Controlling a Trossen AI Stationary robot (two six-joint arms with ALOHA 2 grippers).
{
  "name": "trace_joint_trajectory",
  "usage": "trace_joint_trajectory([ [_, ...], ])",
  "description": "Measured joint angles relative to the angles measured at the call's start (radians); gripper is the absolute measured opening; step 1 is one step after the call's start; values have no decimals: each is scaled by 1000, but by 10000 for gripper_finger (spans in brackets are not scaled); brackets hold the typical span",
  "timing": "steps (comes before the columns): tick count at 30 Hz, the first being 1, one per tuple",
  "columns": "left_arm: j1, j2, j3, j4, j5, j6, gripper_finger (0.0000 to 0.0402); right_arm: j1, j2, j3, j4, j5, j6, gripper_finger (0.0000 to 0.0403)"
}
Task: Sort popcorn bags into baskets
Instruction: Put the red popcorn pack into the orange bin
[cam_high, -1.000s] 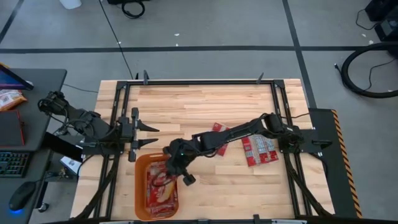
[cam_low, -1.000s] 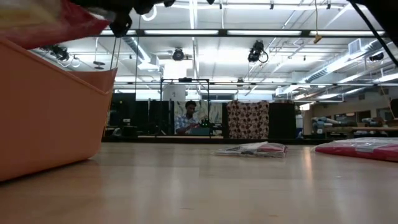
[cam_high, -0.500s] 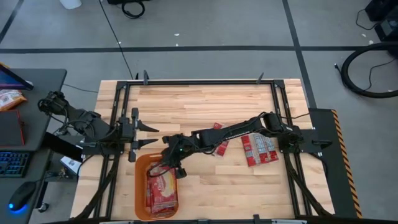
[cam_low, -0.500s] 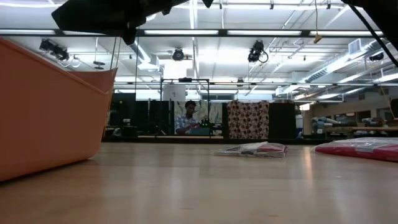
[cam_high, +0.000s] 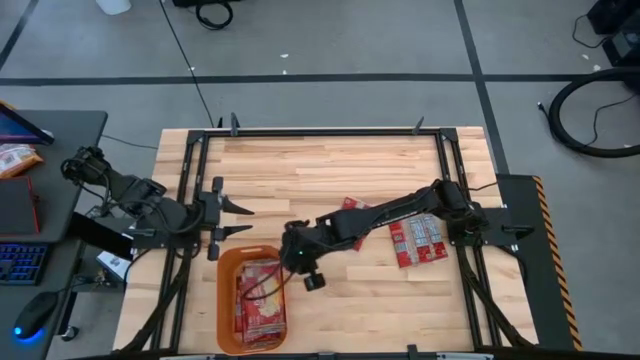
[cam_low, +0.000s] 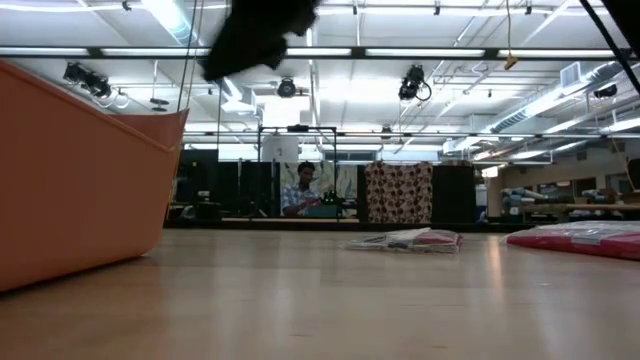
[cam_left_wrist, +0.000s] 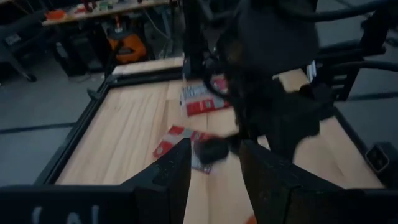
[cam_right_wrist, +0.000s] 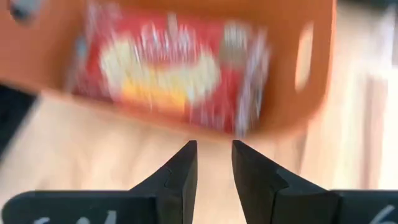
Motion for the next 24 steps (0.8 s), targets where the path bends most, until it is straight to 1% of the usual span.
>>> trace_joint_trajectory([
  [4, 0, 0, -2, -36, -1, -36, 144, 29, -9, 0, -216, 123, 6, 105],
  [6, 0, 0, -2, -42, 0, -56, 144, 44, -9, 0, -340, 202, 31, 105],
  [9, 0, 0, -2, -43, 0, -57, 144, 65, -9, 0, -515, 352, 91, 105],
  [11, 0, 0, -2, -42, 0, -58, 144, 77, -9, 0, -632, 425, 139, 104],
  [14, 0, 0, -2, -43, 0, -64, 144, 94, -9, -4, -762, 443, 228, 104],
  [18, 0, 0, -2, -44, 0, -82, 144, 117, -17, -70, -838, 426, 337, 104],
  [21, 0, 0, -2, -46, 0, -83, 144, 136, -46, -158, -856, 422, 402, 105],
  [24, -1, 0, -2, -49, 0, -83, 144, 153, -98, -280, -816, 398, 482, 107],
])
